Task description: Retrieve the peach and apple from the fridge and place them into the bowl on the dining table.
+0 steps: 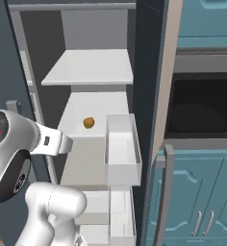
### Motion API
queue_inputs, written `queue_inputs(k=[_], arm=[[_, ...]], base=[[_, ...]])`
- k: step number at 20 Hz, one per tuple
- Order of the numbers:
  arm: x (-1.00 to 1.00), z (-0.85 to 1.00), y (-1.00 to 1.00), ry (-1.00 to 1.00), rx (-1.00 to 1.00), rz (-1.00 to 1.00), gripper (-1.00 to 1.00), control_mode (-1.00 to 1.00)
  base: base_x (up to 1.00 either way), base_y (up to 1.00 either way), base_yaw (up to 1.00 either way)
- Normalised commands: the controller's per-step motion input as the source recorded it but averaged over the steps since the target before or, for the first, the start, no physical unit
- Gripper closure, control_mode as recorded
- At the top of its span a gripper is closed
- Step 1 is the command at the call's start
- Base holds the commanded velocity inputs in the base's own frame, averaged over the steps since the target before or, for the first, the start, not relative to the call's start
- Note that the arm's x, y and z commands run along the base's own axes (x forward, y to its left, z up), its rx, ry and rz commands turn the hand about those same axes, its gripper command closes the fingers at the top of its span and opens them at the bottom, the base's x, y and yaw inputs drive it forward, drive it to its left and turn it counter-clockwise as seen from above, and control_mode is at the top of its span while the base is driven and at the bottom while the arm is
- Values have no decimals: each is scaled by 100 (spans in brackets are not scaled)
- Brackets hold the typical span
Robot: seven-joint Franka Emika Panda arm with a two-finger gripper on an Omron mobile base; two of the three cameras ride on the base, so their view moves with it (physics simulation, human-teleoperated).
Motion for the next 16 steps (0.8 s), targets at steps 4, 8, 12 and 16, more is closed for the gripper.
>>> queue_inputs(k=[4,8,12,16], arm=[[0,0,0,0,0,0,-100,100],[0,0,0,0,0,0,-100,100],[3,-4,0,0,0,-5,-100,-100],[6,-13,0,0,0,-17,-100,-100]], base=[[16,0,1],[13,0,0],[5,1,-1],[0,0,0]])
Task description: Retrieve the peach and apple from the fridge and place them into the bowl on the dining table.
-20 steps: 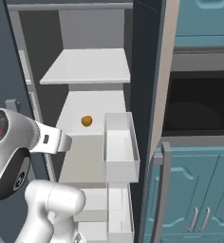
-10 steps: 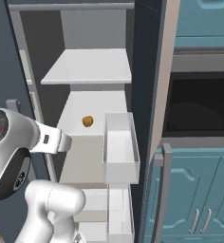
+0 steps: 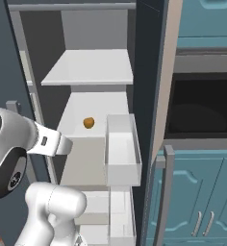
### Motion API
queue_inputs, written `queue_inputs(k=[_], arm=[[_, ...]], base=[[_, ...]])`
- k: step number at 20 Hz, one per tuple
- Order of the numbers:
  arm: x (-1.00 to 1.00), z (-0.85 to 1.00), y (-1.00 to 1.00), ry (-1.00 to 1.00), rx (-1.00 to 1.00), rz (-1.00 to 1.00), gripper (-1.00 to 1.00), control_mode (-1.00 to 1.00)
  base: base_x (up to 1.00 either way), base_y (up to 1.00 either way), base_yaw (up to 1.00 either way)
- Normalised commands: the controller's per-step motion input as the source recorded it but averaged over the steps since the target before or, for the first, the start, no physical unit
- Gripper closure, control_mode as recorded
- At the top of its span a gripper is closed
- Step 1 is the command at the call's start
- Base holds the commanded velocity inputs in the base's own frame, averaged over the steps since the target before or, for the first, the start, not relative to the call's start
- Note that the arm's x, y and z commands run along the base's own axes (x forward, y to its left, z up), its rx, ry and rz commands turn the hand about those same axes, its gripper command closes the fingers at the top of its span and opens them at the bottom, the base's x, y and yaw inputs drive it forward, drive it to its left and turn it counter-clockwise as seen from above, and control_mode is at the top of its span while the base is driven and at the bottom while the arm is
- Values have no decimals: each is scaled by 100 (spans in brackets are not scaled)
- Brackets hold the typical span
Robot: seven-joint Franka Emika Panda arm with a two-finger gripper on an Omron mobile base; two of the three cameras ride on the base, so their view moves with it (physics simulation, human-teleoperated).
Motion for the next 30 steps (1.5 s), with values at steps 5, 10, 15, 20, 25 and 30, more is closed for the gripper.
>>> queue_inputs(k=[5,10,15,20,25,30], arm=[[10,-18,-1,0,0,-18,-100,-100],[16,-19,-3,1,0,-2,-100,-100],[24,-40,0,6,0,0,-100,-100],[19,-45,-1,6,0,0,-100,-100],[25,-38,-1,1,0,0,-100,-100],[33,-14,0,0,0,0,-100,-100]], base=[[0,0,0],[0,0,0],[0,0,0],[0,0,0],[0,0,0],[0,0,0]])
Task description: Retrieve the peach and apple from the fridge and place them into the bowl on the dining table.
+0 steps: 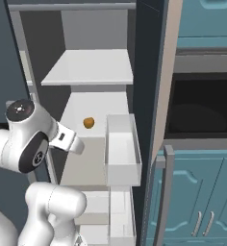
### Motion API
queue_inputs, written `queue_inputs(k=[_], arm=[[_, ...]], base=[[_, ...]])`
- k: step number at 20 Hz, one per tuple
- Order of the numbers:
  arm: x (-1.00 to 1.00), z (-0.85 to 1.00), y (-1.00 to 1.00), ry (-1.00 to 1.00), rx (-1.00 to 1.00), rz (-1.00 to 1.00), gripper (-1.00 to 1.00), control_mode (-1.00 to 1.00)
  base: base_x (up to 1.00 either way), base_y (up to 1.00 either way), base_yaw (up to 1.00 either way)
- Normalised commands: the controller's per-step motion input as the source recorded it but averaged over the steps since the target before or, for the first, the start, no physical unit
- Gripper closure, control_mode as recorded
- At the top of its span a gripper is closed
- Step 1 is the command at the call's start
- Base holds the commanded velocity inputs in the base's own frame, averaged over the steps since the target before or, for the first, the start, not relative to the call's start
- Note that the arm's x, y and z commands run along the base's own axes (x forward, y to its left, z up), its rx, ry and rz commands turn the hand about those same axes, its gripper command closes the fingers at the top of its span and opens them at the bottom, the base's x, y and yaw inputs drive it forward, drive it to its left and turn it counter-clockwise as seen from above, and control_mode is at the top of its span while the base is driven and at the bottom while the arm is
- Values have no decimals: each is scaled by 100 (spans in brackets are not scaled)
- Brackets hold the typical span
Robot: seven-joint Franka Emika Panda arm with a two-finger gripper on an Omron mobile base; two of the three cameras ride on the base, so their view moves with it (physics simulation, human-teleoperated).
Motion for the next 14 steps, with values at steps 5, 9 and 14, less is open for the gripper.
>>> queue_inputs(k=[5,9,14], arm=[[27,-14,0,-5,0,0,-100,-100],[32,-24,0,-4,0,0,-100,-100],[42,-7,0,0,0,3,-100,-100]], base=[[0,0,0],[0,0,0],[0,0,0]])
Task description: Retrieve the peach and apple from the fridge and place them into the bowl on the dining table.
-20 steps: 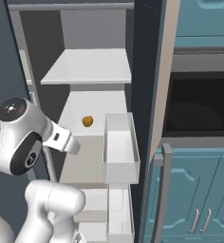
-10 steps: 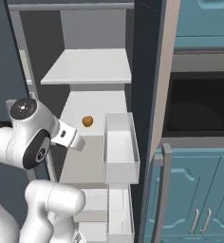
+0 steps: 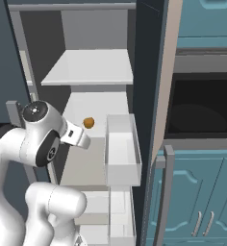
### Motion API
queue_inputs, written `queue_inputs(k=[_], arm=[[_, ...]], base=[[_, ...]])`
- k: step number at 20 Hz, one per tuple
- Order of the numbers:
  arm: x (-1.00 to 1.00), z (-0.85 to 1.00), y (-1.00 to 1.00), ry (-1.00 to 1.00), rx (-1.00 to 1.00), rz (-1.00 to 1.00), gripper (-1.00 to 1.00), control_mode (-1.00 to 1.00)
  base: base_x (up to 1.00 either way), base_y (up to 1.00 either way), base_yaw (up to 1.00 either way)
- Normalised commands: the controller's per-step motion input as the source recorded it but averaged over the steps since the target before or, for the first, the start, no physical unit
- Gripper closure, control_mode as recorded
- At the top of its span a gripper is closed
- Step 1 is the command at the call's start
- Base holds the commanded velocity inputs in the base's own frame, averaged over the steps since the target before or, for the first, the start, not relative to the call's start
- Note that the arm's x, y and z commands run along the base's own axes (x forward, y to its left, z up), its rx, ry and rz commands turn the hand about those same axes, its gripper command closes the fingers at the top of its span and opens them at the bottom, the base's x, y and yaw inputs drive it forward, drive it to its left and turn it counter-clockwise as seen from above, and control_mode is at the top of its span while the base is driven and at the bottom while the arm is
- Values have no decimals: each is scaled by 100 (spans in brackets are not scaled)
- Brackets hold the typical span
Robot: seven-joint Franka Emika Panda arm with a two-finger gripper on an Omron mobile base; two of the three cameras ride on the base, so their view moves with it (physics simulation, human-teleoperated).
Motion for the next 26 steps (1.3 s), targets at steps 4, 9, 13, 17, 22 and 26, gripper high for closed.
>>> queue_inputs(k=[4,9,13,17,22,26], arm=[[41,-2,0,0,0,6,-100,-100],[33,-16,0,0,0,11,-100,-100],[30,-15,0,0,0,12,-100,-100],[28,-21,0,0,0,9,-100,-100],[32,-22,0,0,0,7,-100,-100],[45,-21,0,0,0,5,-100,-100]], base=[[0,0,0],[0,0,0],[0,0,0],[0,0,0],[0,0,0],[0,0,0]])
